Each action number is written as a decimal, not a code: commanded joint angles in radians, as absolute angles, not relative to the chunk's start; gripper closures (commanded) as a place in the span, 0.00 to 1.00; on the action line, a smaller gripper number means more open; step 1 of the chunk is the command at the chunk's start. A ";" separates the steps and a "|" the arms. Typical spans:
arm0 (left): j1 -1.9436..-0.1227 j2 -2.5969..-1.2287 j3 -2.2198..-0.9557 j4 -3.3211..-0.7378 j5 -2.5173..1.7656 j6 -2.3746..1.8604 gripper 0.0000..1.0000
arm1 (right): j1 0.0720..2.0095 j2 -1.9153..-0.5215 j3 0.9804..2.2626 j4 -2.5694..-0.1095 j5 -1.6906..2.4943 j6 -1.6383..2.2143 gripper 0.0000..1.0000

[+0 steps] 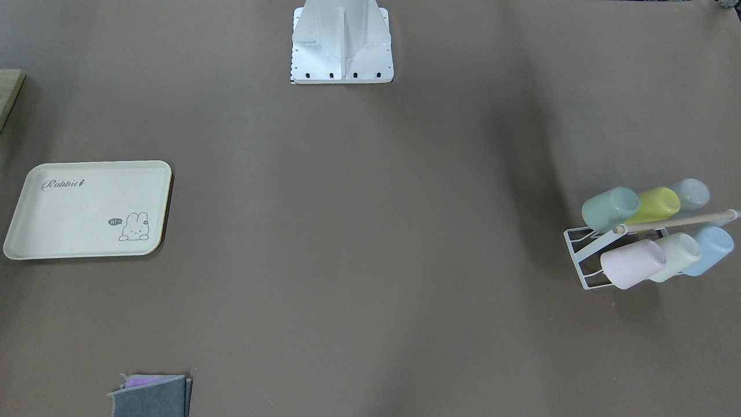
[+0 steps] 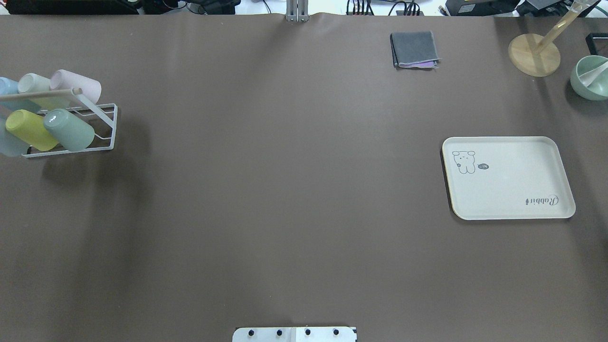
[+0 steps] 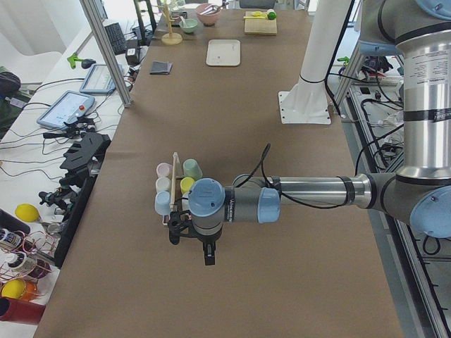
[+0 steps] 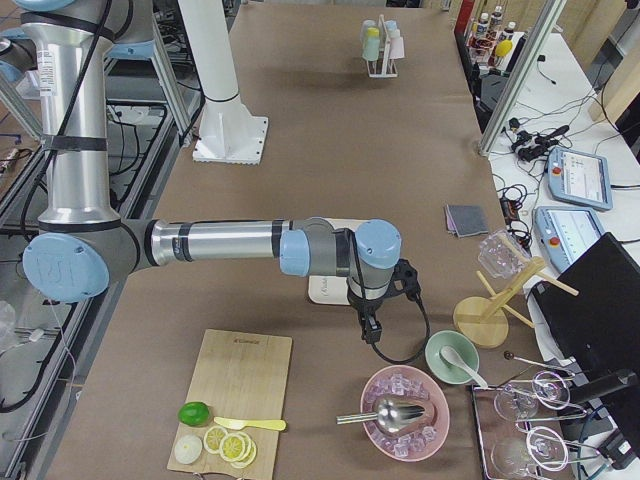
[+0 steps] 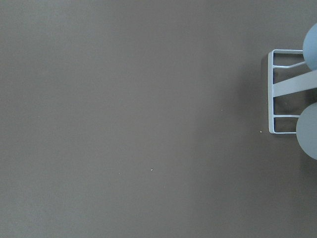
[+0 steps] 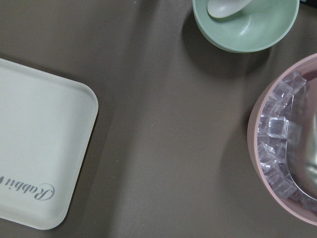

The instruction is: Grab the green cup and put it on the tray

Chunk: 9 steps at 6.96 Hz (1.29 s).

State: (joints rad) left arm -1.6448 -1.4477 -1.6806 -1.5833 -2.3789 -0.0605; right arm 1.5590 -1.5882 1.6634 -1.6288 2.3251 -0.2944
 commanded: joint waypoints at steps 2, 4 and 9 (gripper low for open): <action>-1.644 -1.448 -1.680 -1.583 -2.379 -0.061 0.01 | 1.560 -1.577 1.666 -1.629 2.319 -0.151 0.00; -1.643 -1.457 -1.678 -1.583 -2.375 -0.060 0.01 | 1.560 -1.577 1.664 -1.629 2.318 -0.101 0.00; -1.643 -1.450 -1.675 -1.697 -2.370 -0.058 0.01 | 1.557 -1.577 1.608 -1.628 2.319 -0.072 0.00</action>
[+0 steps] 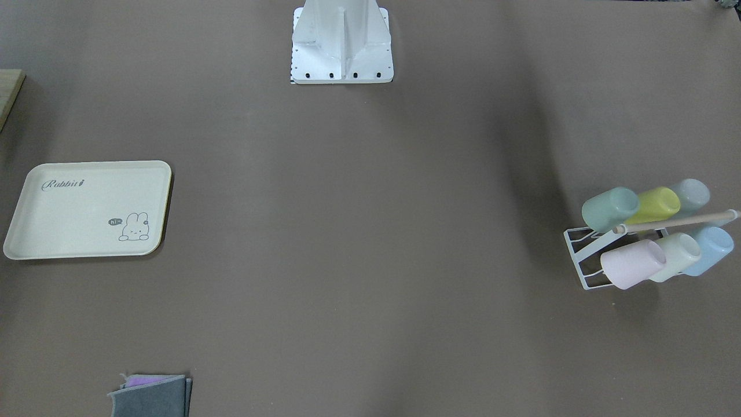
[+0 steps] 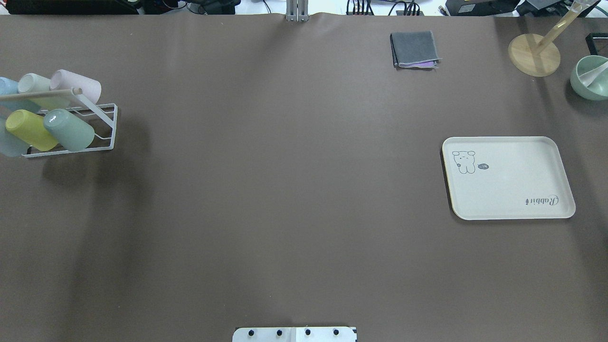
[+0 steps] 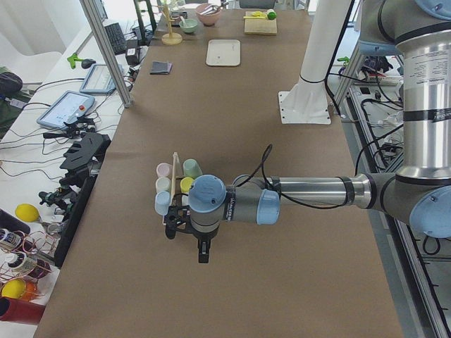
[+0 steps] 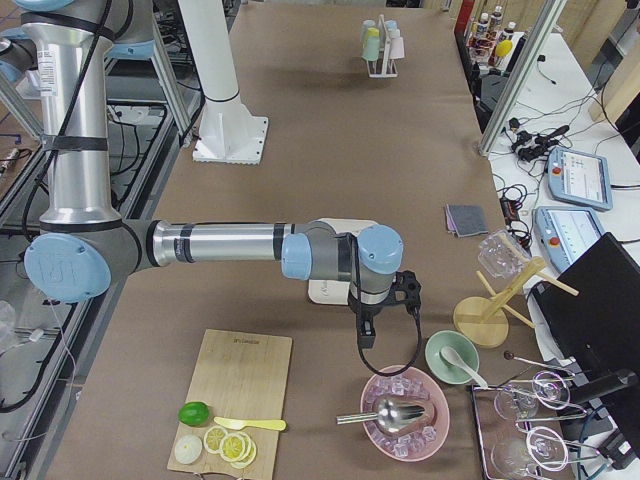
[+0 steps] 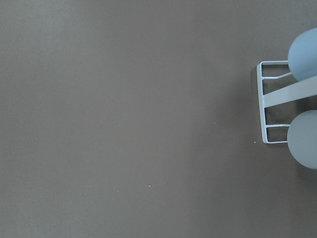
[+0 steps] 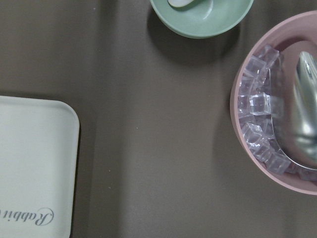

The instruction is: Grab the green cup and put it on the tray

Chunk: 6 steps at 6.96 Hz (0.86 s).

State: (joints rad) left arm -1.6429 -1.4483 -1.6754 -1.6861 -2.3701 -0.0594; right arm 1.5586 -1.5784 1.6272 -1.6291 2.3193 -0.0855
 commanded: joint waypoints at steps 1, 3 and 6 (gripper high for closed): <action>-1.643 -1.448 -1.681 -1.741 -2.378 -0.039 0.01 | 1.545 -1.575 1.614 -1.628 2.321 -0.045 0.00; -1.619 -1.488 -1.674 -1.741 -2.367 -0.032 0.01 | 1.429 -1.511 1.603 -1.621 2.286 0.198 0.00; -1.522 -1.531 -1.742 -1.735 -2.317 -0.032 0.02 | 1.246 -1.480 1.396 -1.073 2.273 0.568 0.00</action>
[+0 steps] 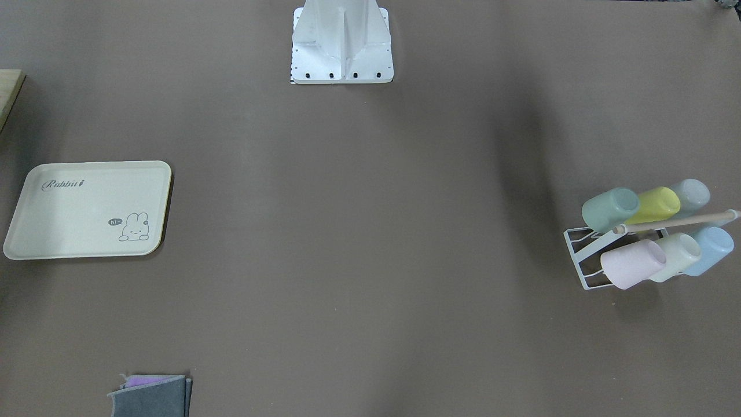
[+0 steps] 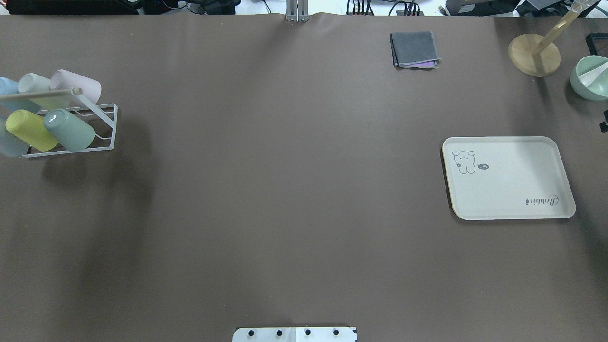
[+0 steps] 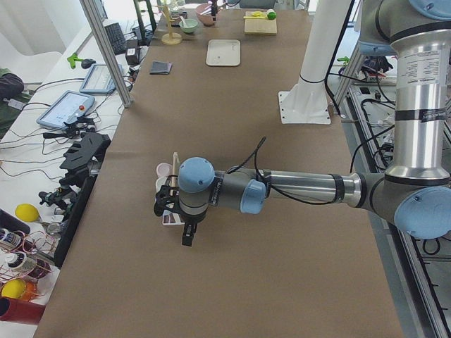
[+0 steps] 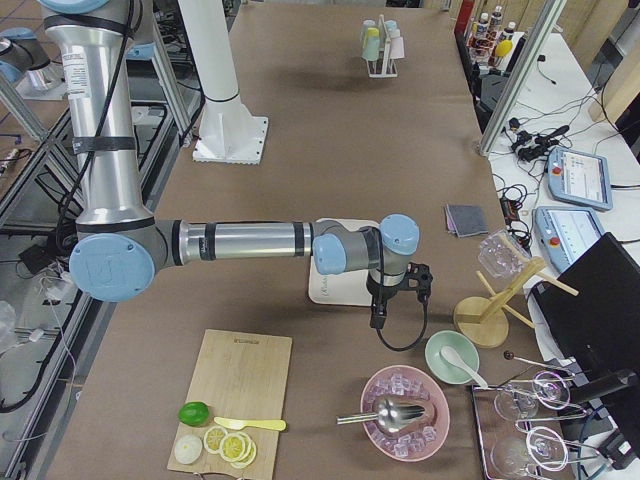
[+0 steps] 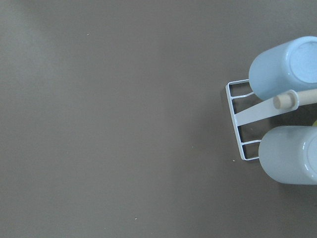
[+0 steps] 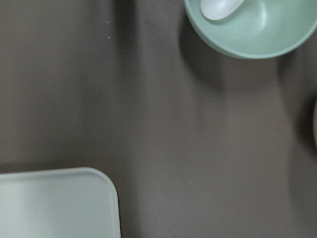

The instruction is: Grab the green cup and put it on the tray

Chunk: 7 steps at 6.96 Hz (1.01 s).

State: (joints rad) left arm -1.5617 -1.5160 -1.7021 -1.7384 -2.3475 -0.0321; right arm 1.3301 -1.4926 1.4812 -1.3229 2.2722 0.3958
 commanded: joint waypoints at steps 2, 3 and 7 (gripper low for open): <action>-1.441 -1.532 -1.842 -1.715 -2.211 -0.032 0.02 | 1.151 -1.477 1.400 -1.040 2.275 0.660 0.00; -1.378 -1.535 -1.900 -1.662 -2.151 -0.032 0.02 | 1.150 -1.503 1.408 -1.023 2.302 0.654 0.00; -1.163 -1.658 -2.035 -1.403 -1.871 0.030 0.03 | 1.158 -1.627 1.457 -1.009 2.397 0.640 0.08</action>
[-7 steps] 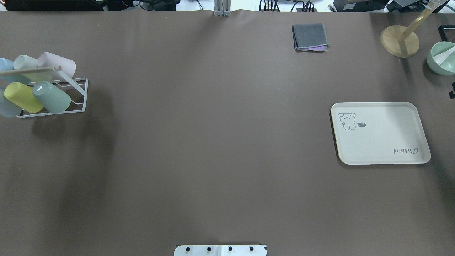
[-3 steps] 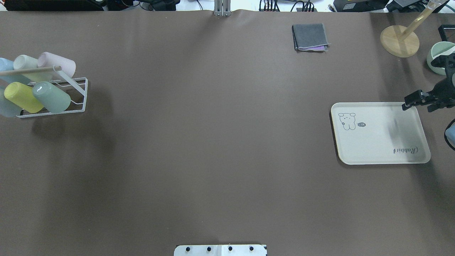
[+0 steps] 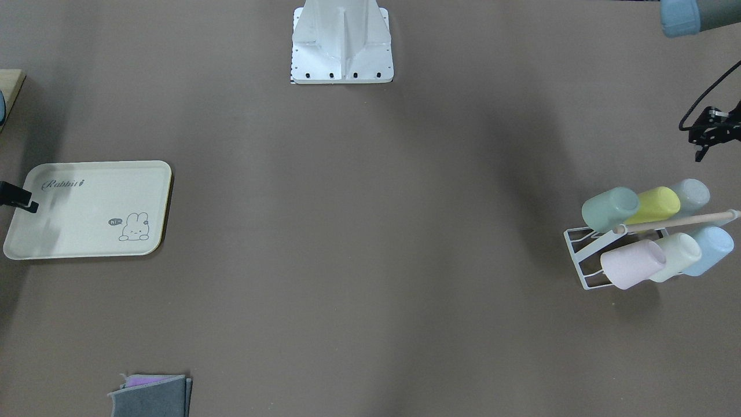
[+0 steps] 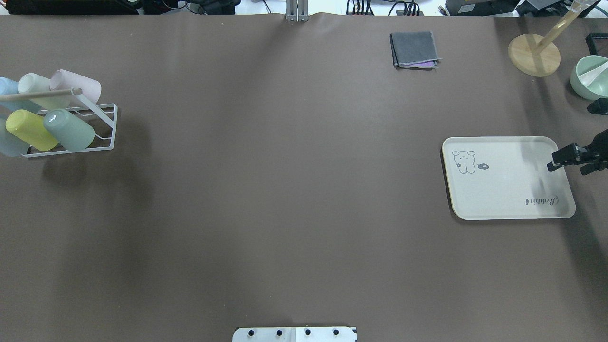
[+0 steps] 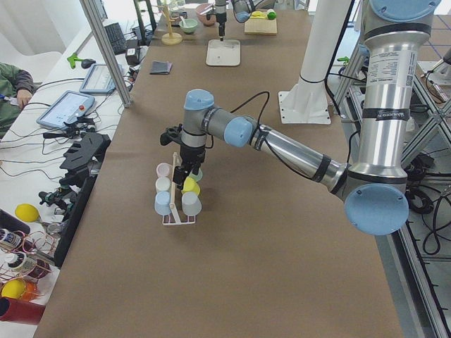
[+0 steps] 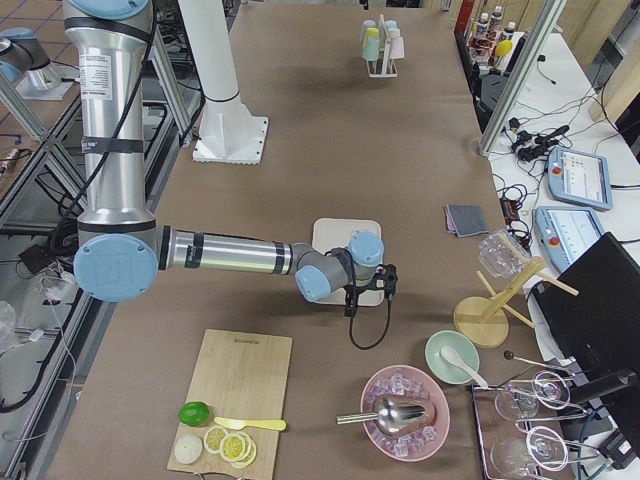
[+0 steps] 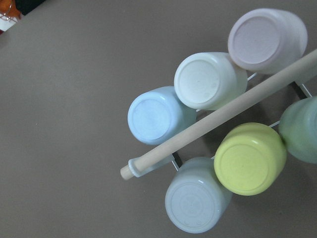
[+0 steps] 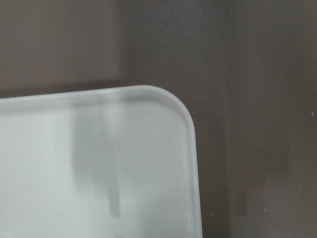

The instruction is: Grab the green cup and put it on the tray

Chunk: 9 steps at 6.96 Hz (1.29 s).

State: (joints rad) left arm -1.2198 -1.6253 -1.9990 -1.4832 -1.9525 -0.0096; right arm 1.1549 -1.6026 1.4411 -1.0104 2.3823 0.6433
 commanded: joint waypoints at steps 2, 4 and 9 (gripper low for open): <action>-1.027 -1.765 -2.054 -1.214 -1.670 0.147 0.02 | 1.158 -1.638 1.453 -1.009 2.401 0.640 0.20; -0.932 -1.828 -2.052 -1.117 -1.504 0.247 0.02 | 1.157 -1.629 1.430 -1.011 2.399 0.641 0.20; -0.744 -1.816 -2.042 -1.108 -1.090 0.443 0.02 | 1.155 -1.594 1.387 -1.011 2.404 0.643 0.64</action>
State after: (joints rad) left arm -0.7961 -1.8198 -2.0459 -1.1129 -1.2000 0.3641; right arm 1.1556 -1.6012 1.3901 -1.0115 2.4013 0.6418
